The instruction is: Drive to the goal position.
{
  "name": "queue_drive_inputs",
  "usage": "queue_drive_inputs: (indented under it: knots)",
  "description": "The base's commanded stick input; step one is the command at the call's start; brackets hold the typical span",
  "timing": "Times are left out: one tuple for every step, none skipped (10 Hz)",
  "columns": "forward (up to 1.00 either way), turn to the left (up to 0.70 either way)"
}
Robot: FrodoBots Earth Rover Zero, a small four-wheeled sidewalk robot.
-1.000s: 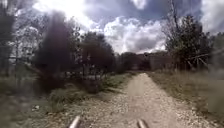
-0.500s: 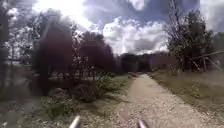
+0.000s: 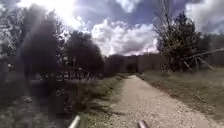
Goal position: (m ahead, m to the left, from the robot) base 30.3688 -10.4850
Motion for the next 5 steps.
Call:
queue_drive_inputs:
  knots:
    - [1.00, -0.27]
    - [1.00, -0.27]
    - [1.00, -0.13]
    - [1.00, 0.00]
    - [1.00, 0.00]
